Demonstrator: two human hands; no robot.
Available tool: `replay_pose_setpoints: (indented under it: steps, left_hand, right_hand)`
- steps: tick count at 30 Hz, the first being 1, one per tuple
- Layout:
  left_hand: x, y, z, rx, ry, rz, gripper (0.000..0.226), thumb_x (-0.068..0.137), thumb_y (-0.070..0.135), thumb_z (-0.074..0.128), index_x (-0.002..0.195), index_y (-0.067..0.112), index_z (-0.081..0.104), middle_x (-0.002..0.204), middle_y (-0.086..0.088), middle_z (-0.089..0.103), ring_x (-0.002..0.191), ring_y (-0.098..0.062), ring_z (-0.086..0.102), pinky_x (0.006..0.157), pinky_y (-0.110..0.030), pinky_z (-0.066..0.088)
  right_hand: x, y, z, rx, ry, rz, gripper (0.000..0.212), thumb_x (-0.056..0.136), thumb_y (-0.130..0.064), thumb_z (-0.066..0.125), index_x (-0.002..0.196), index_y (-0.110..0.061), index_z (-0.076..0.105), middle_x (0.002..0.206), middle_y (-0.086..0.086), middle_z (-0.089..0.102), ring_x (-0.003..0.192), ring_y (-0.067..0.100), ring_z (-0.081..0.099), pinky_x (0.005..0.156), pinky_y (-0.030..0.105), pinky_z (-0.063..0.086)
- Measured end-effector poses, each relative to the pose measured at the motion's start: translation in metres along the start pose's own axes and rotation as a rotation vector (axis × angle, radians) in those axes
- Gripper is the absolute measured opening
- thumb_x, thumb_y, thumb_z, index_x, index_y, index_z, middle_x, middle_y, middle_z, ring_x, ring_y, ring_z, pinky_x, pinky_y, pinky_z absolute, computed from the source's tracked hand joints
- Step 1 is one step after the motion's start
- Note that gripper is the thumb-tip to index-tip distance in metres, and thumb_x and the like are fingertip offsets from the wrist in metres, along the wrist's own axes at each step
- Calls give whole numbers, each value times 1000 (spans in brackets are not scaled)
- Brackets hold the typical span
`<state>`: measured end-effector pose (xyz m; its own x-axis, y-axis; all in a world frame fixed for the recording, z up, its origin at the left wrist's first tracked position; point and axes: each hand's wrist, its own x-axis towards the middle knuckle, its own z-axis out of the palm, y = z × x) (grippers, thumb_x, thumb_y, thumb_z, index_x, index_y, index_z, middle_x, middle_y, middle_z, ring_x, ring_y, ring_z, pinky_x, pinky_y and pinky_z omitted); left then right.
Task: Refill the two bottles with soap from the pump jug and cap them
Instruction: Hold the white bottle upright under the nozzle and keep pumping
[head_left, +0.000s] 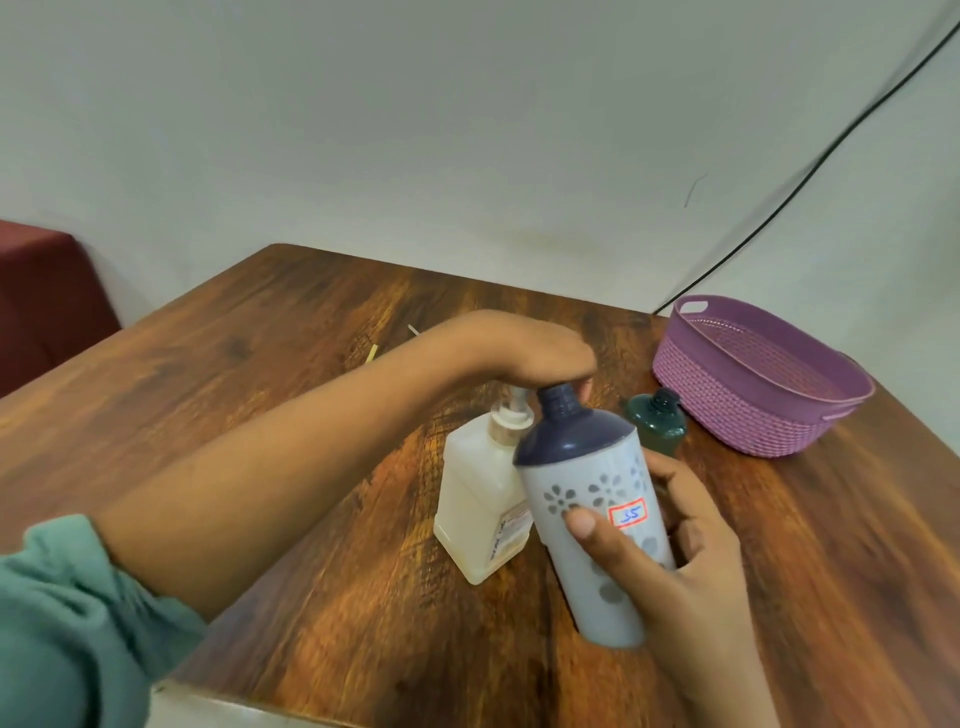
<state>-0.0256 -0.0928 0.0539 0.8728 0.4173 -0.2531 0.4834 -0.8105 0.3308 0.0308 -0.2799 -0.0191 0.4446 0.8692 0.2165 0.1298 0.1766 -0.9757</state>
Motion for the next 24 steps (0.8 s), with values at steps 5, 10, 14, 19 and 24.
replay_pose_setpoints:
  steps: [5, 10, 14, 19, 24]
  left_hand:
    - [-4, -3, 4, 15, 27, 20, 27, 97, 12, 32, 86, 9, 57, 105, -14, 61, 88, -19, 51, 84, -31, 43]
    - [1, 2, -7, -8, -22, 10, 33, 98, 14, 35, 99, 0, 64, 106, -12, 60, 92, -23, 53, 91, -36, 44]
    - [-2, -4, 11, -100, 9, 21, 29, 96, 14, 33, 88, 9, 60, 100, -10, 60, 83, -19, 50, 77, -28, 43]
    - [-3, 0, 0, -36, 23, 14, 30, 99, 14, 31, 87, 9, 58, 97, -7, 58, 84, -15, 50, 73, -21, 40]
    - [-5, -3, 7, -71, 94, -19, 30, 98, 13, 30, 84, 10, 56, 98, -5, 57, 87, -16, 50, 70, -20, 38]
  right_hand:
    - [1, 0, 0, -7, -1, 4, 63, 38, -44, 81, 98, -33, 65, 88, -5, 73, 73, 11, 70, 55, 19, 52]
    - [2, 1, 2, 12, -20, 5, 62, 38, -44, 80, 97, -34, 66, 87, -3, 73, 73, 11, 70, 54, 19, 52]
    - [2, 1, 0, -21, -44, 8, 62, 39, -44, 82, 98, -35, 67, 89, -4, 72, 75, 13, 70, 57, 21, 54]
    - [2, -1, 1, 1, -52, 3, 65, 40, -41, 81, 102, -28, 65, 88, -3, 73, 73, 12, 70, 54, 19, 53]
    - [0, -1, 2, -12, -46, 22, 64, 40, -44, 79, 100, -29, 65, 86, -5, 72, 71, 10, 70, 53, 18, 52]
